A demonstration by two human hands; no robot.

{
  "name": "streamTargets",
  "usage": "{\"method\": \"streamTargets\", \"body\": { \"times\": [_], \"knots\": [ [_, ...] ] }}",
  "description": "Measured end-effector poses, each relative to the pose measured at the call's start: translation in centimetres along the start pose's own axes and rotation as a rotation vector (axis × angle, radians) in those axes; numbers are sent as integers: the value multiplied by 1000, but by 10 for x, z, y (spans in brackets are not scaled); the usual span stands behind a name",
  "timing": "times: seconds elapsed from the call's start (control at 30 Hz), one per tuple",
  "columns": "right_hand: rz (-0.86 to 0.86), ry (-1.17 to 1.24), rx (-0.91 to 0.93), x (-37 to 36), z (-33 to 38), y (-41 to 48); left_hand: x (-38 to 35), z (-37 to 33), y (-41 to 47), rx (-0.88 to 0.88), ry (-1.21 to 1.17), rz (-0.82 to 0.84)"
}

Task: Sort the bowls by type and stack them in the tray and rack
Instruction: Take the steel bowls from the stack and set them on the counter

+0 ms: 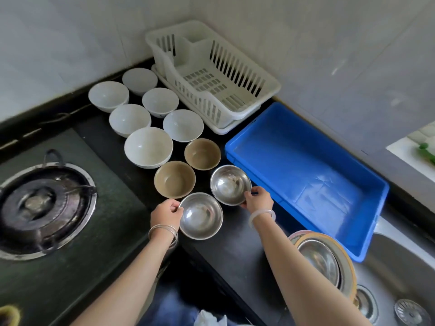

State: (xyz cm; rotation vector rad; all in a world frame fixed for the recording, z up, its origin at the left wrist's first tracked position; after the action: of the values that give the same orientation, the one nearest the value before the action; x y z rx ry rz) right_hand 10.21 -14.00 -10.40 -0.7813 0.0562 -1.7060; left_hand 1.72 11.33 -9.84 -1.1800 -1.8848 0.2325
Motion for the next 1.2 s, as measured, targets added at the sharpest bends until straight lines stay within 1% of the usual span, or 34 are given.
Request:
{"method": "streamTargets", "body": {
  "times": [0.17, 0.4, 0.6, 0.8, 0.9, 1.07, 1.13, 1.2],
  "knots": [
    [16, 52, -39, -6, -9, 5, -2, 1, 1, 23, -25, -4],
    [22, 193, -90, -12, -12, 7, -3, 4, 3, 39, -27, -18],
    [42, 231, -99, -13, -15, 4, 0, 5, -2, 32, -63, -54],
    [107, 246, -101, -9, -13, -5, 5, 3, -10, -3, -68, -76],
    [105, 164, -48, 6, -8, -16, 9, -1, -17, -27, -56, -73],
    [20, 56, 160, 54, 2, -42, 11, -21, -36, -129, -69, -79],
    [-35, 22, 194, 81, -3, -52, 3, -34, -47, -176, -87, -53],
    [-108, -30, 203, 112, -15, -61, -16, -51, -58, -221, -73, 7]
  ]
}}
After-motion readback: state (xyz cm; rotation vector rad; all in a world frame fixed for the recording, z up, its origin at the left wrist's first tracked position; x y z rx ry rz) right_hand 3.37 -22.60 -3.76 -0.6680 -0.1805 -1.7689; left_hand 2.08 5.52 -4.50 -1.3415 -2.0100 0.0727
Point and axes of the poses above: each hand's wrist, its own y-axis towards the middle knuckle, its own x-axis out of the back of the hand, z = x × y, the point moved 6 cm from there along y, towards the middle knuckle, and after that the axes turned 8 degrees about x, right-handed, at the moved point
